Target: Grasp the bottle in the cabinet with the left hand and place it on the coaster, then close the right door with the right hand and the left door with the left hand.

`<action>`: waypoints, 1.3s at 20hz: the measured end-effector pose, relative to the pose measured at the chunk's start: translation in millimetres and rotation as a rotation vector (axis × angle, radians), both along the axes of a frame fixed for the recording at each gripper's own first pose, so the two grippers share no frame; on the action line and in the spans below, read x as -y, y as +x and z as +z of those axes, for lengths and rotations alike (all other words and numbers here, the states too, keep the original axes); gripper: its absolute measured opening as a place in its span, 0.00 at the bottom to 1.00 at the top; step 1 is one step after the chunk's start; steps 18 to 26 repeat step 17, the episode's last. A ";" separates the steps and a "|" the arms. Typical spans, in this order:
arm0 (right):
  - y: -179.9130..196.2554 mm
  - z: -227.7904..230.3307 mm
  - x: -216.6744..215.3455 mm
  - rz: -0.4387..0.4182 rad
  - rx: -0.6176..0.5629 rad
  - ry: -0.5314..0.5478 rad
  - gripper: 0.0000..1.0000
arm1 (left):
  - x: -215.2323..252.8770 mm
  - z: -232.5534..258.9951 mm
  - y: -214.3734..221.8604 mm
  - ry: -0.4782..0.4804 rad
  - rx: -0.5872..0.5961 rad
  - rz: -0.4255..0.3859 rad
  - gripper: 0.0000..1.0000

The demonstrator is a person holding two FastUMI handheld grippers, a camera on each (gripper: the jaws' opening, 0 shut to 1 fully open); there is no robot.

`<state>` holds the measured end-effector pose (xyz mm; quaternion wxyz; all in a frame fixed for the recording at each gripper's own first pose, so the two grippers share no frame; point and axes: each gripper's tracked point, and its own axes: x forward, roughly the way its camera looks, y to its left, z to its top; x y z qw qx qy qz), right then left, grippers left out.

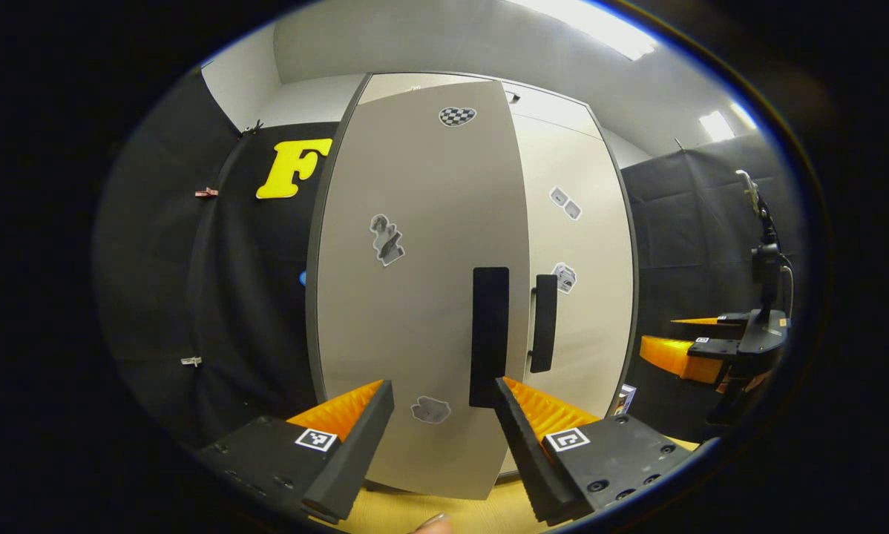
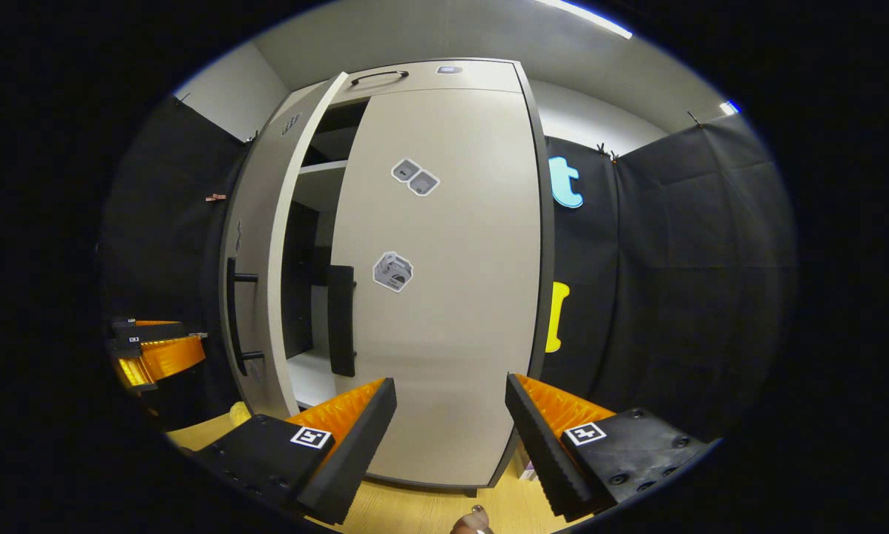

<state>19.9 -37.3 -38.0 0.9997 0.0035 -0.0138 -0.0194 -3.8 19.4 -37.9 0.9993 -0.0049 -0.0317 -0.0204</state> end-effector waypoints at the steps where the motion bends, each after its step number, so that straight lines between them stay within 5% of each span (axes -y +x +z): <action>1: -0.2 1.2 -1.7 0.002 0.002 -0.003 0.98 | 0.2 -0.7 0.5 0.004 -0.004 -0.002 0.87; 26: -7.1 14.1 -5.5 -0.021 0.042 0.005 0.98 | -0.1 -5.6 6.6 0.028 -0.010 -0.050 0.87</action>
